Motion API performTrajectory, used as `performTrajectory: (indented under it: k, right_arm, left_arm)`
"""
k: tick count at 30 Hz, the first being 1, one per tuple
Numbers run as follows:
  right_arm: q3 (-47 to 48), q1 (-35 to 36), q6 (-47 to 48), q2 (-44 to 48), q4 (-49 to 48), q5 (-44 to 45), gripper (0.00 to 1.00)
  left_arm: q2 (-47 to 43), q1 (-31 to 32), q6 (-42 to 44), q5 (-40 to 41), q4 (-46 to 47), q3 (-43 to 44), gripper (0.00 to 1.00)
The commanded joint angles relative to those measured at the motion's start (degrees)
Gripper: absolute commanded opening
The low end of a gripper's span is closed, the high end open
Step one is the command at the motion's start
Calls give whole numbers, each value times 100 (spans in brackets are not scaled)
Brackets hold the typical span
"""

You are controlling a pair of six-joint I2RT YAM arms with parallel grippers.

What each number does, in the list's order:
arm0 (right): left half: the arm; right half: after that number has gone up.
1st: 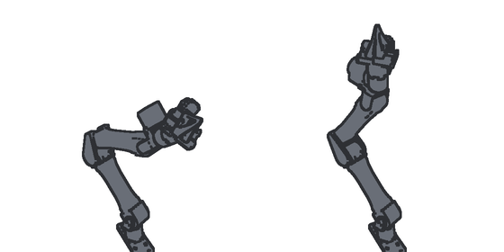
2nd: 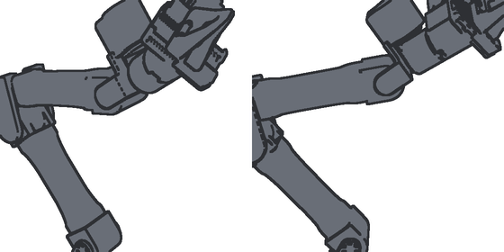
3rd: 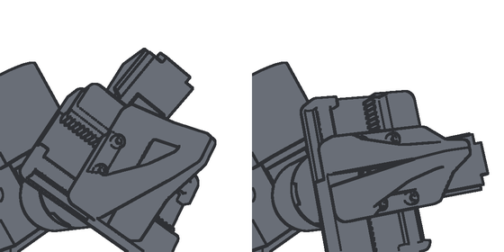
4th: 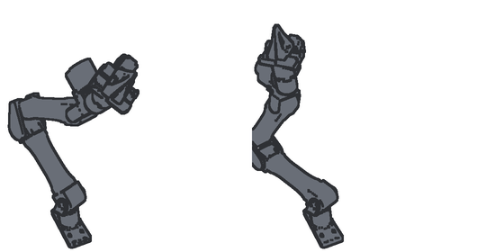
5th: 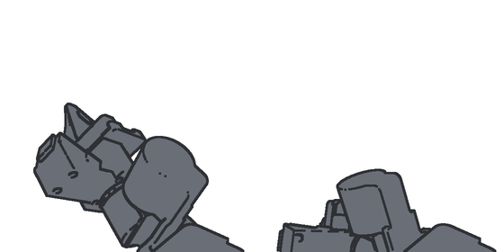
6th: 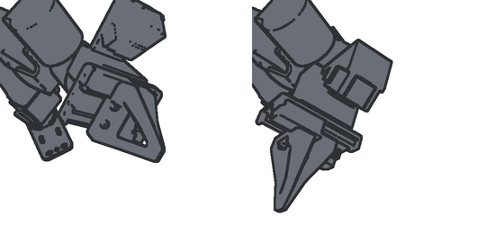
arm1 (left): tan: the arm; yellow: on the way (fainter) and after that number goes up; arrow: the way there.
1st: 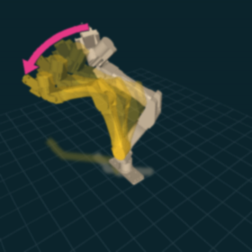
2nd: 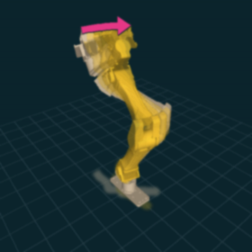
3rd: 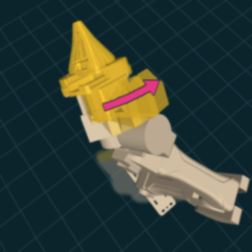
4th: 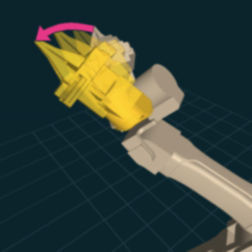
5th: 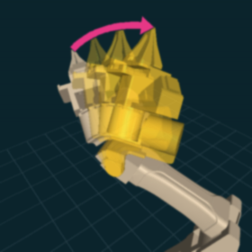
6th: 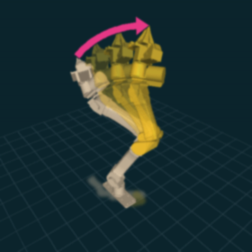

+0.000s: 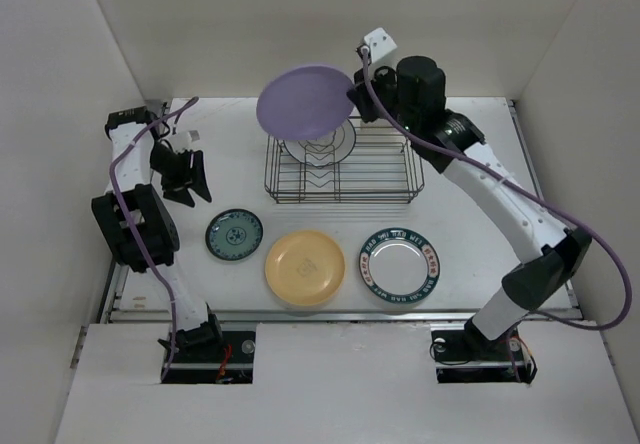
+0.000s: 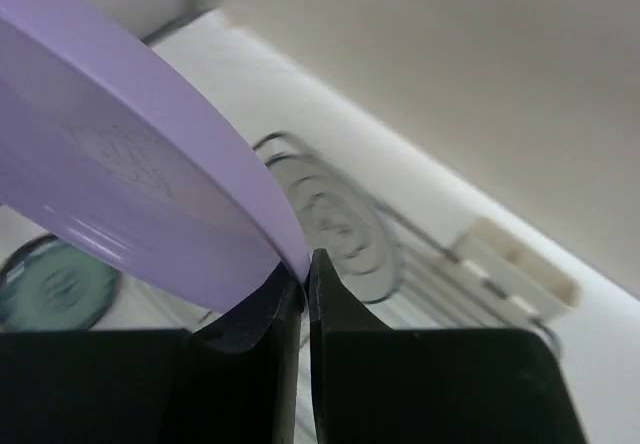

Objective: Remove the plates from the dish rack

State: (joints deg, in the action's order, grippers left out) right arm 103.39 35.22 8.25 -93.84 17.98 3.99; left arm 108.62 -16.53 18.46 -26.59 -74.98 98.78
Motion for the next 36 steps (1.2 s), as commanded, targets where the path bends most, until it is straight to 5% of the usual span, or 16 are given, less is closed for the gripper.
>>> performTrajectory:
  k: [1,7,18,30,36]
  right_arm:
    - [-185,81,-307,120,1469,-2628,0]
    - [-1628,256,-667,296,2148,-3780,0]
    - [-2631,494,-1432,-344,1401,-3161,0]
    - [-2193,731,-1537,-1197,1893,-2693,18]
    - [-2017,916,-1370,-1216,2437,-2281,46]
  left_arm:
    - [-534,10,-96,-5,-333,45,47]
    - [-587,62,-158,-4,-272,106,49]
    - [-877,115,-97,-180,-272,-298,50]
    - [-1176,115,17,-66,-324,-579,50]
    - [-1176,115,17,-66,-377,-474,50]
